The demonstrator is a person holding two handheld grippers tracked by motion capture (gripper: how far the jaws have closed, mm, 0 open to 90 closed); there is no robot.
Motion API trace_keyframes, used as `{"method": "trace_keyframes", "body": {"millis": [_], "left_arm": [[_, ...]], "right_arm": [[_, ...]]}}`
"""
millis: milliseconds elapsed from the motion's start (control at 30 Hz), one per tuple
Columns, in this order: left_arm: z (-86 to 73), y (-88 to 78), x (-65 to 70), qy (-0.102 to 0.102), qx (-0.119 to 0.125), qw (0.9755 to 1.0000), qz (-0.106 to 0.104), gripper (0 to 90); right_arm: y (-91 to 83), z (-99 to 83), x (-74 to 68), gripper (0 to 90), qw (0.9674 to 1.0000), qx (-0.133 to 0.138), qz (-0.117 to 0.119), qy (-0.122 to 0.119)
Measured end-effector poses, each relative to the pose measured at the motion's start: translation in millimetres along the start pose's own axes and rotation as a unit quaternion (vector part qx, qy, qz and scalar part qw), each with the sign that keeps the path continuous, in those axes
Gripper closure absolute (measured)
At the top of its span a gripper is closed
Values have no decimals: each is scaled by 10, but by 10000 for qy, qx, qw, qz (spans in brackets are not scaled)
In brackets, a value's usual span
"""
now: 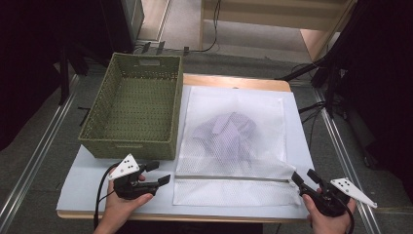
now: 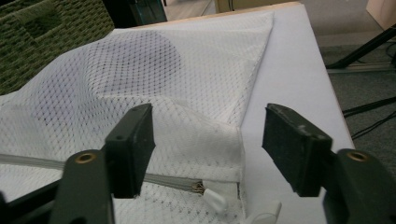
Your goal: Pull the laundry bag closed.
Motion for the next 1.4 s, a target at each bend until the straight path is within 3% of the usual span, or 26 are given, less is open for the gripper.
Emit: {"method": "trace_keyframes", "body": {"millis": [167,267,467,667,1033,1400], "left_arm": [[-31,-127,-97,-47,14,9998,193,179],[-49,-190,-149,-56,16,9996,284,139],[-42,-294,-239,-234,112,9994,221,83],[-41,-396,-303,-265,237,9993,147,41],[-60,-590,-494,-330,375,9977,464,39],[-78,-701,-618,-306,444,9966,620,0]], "right_arm": [[48,-43,-36,146,9997,-213,79,-64],[67,-53,-48,96,9995,-252,111,-119],[90,-63,-30,2,9992,-314,232,-126],[103,-94,54,0,9992,-373,138,-50],[122,-131,172,0,9988,-478,85,-42],[113,-124,210,0,9989,-469,41,-27]]}}
Point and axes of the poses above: each handheld gripper's, and its own axes: y roughly forward along the jaws, z roughly out of its top, x roughly to its right, the point moved 9 cm from there along y, roughly forward along the jaws, and after that the axes turned 4 degrees about -z, right-handed, at the moved point
